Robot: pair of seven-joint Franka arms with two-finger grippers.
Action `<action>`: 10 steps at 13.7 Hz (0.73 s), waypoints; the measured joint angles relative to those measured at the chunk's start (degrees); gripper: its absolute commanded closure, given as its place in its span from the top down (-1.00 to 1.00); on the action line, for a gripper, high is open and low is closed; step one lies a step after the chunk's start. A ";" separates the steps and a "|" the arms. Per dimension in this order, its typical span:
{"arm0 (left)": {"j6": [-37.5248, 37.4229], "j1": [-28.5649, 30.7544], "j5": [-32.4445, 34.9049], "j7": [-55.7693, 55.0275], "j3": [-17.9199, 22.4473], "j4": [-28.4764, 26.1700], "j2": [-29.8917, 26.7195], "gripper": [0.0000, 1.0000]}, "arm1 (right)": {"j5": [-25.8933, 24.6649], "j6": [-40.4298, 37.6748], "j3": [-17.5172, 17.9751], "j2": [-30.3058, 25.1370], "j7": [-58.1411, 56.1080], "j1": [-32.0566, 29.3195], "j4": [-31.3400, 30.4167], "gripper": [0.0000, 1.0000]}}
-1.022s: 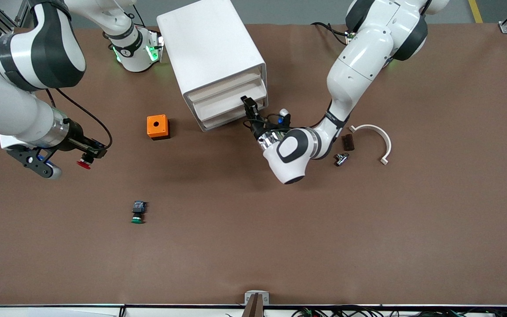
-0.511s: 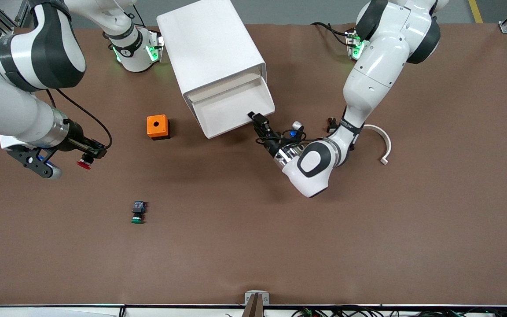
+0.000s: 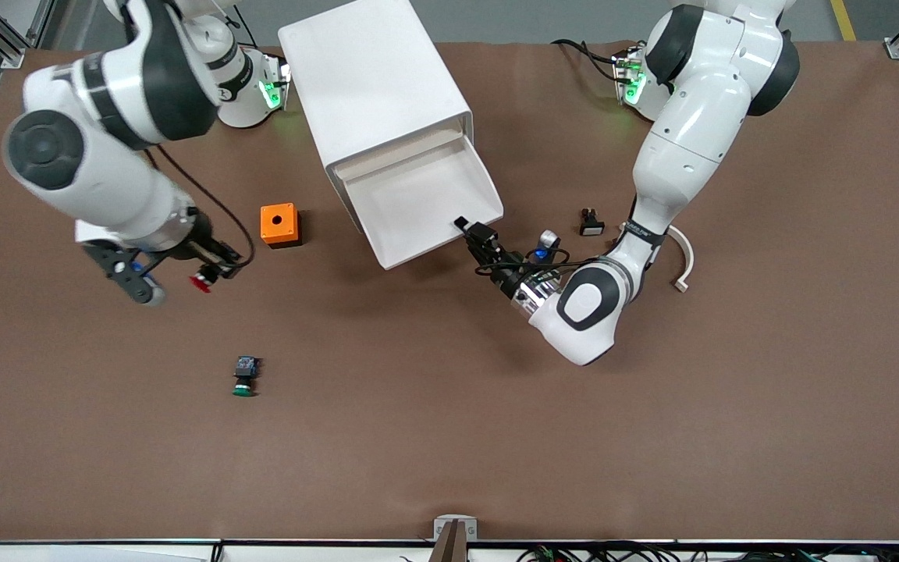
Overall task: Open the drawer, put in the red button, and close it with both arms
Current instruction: 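Pull the top drawer open with the left gripper while the right gripper carries the button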
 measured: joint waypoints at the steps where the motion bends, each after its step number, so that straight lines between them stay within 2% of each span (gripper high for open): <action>1: 0.03 0.08 -0.02 0.07 0.22 0.08 0.00 0.00 | 0.01 0.63 0.06 0.07 3.19 2.09 -0.07 -0.99; 3: 0.03 0.46 -0.03 1.24 0.38 0.38 0.00 0.41 | 0.05 2.03 0.11 0.11 8.93 5.95 -0.16 -0.99; 6: 0.02 0.97 -0.03 6.40 0.68 0.96 -0.01 0.91 | 0.06 4.18 0.17 0.17 16.65 11.26 -0.30 -1.00; 7: 0.04 1.05 -0.03 8.82 0.76 1.19 -0.02 0.97 | 0.07 5.21 0.17 0.30 19.22 12.84 -0.50 -1.00; 10: 0.44 1.39 -0.03 17.18 1.14 2.63 -0.06 0.97 | 0.09 9.77 0.16 1.67 27.35 17.19 -1.84 -1.00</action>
